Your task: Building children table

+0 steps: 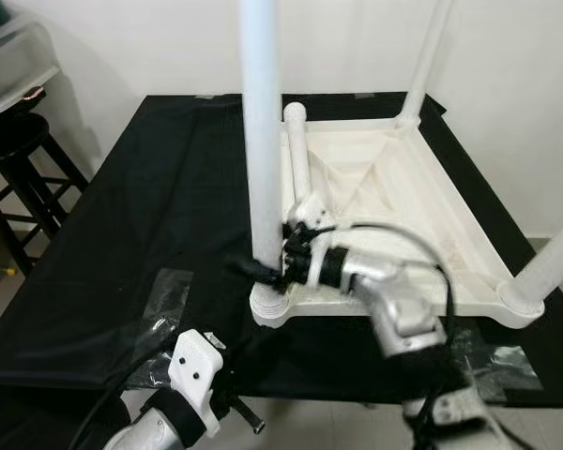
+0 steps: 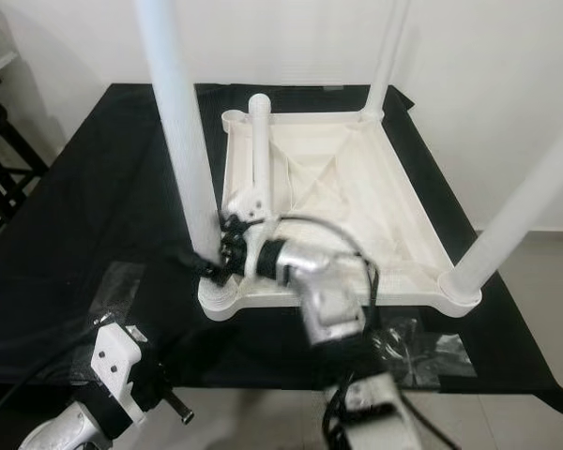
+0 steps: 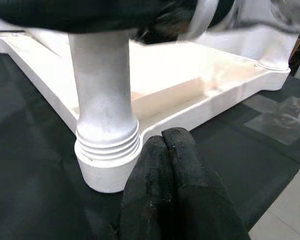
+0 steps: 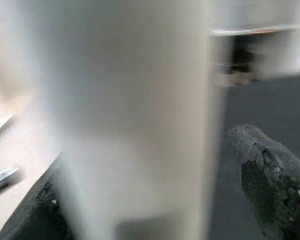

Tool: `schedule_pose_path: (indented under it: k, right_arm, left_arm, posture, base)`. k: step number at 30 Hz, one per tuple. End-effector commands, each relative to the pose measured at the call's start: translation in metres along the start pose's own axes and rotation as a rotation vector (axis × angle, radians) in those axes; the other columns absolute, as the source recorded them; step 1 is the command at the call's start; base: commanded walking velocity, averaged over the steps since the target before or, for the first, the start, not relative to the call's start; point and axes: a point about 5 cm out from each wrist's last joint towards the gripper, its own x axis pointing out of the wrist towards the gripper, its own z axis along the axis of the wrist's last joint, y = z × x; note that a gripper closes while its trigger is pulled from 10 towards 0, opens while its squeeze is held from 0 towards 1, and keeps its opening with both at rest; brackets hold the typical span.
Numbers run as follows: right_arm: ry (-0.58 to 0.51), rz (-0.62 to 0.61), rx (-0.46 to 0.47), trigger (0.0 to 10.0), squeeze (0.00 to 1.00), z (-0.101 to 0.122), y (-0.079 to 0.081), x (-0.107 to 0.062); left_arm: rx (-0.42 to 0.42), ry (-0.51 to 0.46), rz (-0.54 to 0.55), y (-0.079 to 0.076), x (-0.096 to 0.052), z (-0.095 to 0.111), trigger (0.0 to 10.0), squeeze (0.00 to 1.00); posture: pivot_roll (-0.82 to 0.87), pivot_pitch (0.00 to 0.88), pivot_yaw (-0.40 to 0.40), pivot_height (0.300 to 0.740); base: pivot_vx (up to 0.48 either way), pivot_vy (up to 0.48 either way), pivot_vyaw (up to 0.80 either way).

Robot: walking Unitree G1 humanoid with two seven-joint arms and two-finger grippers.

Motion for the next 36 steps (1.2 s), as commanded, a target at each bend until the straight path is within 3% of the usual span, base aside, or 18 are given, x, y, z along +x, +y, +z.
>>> schedule_pose_path:
  k: [1,7,8,11,12,22,29,31,32,33,35,36]
  right_arm:
    - [0.026,0.155,-0.036,10.0,0.0,0.003,-0.005,-0.002]
    - [0.066,0.245,-0.016,10.0,0.0,0.012,-0.018,-0.002]
    - [0.08,0.309,0.016,4.7,0.0,0.015,-0.022,-0.001]
    - [0.09,0.326,0.024,4.7,0.0,0.015,-0.022,-0.001]
    - [0.098,0.341,0.025,0.0,0.0,0.015,-0.024,0.0]
    - [0.076,0.283,0.009,0.0,0.0,0.012,-0.035,-0.002]
    - [0.096,0.031,0.031,0.0,0.0,-0.01,-0.035,-0.014]
    - [0.081,-0.462,0.069,0.0,0.0,-0.031,-0.03,0.001]
    - [0.122,-0.508,0.13,0.0,0.0,-0.053,0.006,0.014]
    - [0.122,-0.508,0.13,0.0,0.0,-0.053,0.006,0.014]
    - [0.14,-0.518,0.07,0.0,0.0,-0.051,0.03,0.022]
    - [0.14,-0.518,0.07,0.0,0.0,-0.051,0.03,0.022]
  left_arm:
    - [-0.006,0.021,-0.001,0.0,0.0,-0.006,10.0,0.0]
    - [-0.006,0.02,0.001,0.0,0.001,-0.007,10.0,0.0]
    - [-0.005,0.021,0.002,0.0,0.001,-0.007,10.0,0.0]
    - [-0.005,0.021,0.002,0.0,0.001,-0.007,10.0,0.0]
    - [-0.004,0.021,0.003,0.0,0.001,-0.007,10.0,0.0]
    - [-0.003,0.02,0.006,0.0,0.0,-0.007,10.0,0.0]
    - [-0.004,0.016,0.006,-0.001,-0.002,-0.005,10.0,0.0]
    - [-0.003,0.016,0.008,0.0,-0.004,-0.004,10.0,0.0]
    - [-0.003,0.015,0.009,0.001,-0.004,-0.003,10.0,0.0]
    - [-0.003,0.015,0.009,0.001,-0.004,-0.003,10.0,0.0]
    - [-0.003,0.02,0.008,0.002,-0.005,-0.004,10.0,0.0]
    - [-0.003,0.02,0.008,0.002,-0.005,-0.004,10.0,0.0]
  posture:
    - [0.04,0.067,-0.009,0.74]
    - [0.05,0.063,-0.011,0.74]
    - [0.05,0.064,-0.014,0.74]
    - [0.05,0.064,-0.014,0.74]
    - [0.06,0.064,-0.016,0.74]
    - [0.05,0.072,-0.017,0.74]
    - [0.05,0.089,-0.023,0.74]
    - [0.04,0.095,-0.047,0.74]
    - [0.03,0.123,-0.025,0.74]
    - [0.03,0.123,-0.025,0.74]
    - [0.01,0.109,-0.002,0.74]
    - [0.01,0.109,-0.002,0.74]
  base:
    - [0.0,0.0,0.0]
    - [0.0,0.0,0.0]
    - [0.0,0.0,0.0]
    - [0.0,0.0,0.0]
    - [0.0,0.0,0.0]
    - [0.0,0.0,0.0]
    - [0.0,0.0,0.0]
    - [0.0,0.0,0.0]
    - [0.0,0.0,0.0]
    - [0.0,0.0,0.0]
    - [0.0,0.0,0.0]
    - [0.0,0.0,0.0]
